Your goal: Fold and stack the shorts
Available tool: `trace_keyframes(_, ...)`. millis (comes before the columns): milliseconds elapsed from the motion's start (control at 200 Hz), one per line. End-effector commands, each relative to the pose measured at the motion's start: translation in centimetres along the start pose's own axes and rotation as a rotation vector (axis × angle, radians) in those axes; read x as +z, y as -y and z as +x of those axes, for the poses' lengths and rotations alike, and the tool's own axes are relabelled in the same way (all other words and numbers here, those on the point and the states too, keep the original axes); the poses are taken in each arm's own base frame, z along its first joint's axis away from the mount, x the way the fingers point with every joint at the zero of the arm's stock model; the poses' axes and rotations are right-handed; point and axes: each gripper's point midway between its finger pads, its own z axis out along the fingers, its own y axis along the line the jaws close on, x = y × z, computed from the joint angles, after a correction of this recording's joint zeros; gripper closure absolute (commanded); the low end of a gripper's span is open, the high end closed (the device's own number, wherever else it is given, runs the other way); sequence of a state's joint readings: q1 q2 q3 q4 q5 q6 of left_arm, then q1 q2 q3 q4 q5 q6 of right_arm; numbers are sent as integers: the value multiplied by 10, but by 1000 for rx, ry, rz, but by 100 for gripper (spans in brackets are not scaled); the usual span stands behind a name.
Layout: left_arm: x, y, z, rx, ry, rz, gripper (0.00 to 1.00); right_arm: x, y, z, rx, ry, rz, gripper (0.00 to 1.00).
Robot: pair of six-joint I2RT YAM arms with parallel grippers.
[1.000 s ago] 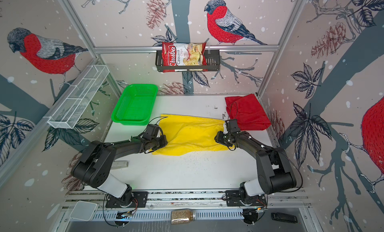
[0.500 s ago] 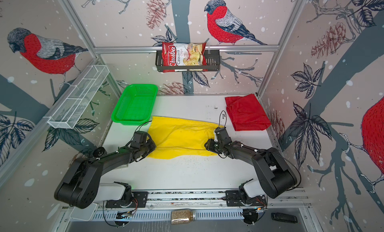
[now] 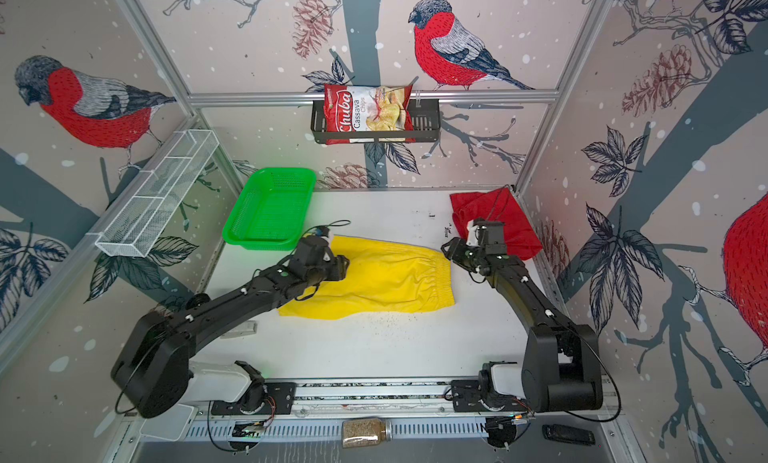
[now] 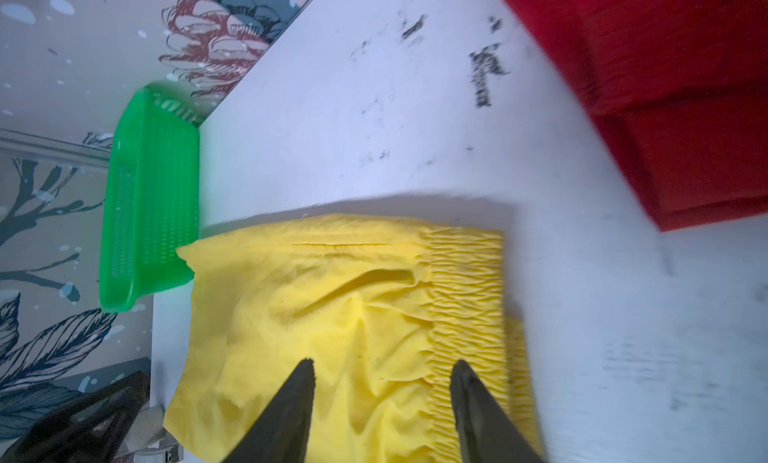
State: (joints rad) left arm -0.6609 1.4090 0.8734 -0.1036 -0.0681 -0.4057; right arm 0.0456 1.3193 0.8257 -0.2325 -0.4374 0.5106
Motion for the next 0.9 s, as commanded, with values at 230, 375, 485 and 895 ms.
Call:
trace_keyframes(230, 31, 186, 25, 759, 102, 450, 27, -26, 78, 7, 212, 70, -35, 43)
trace_keyframes(375, 50, 231, 51, 921, 116, 583, 22, -25, 98, 18, 261, 71, -21, 41)
trace_keyframes(485, 75, 249, 62, 990, 96, 553, 19, -28, 105, 22, 277, 79, -11, 38)
trace_keyframes(895, 132, 248, 102, 1056, 77, 436, 21, -25, 111, 32, 312, 78, -13, 31)
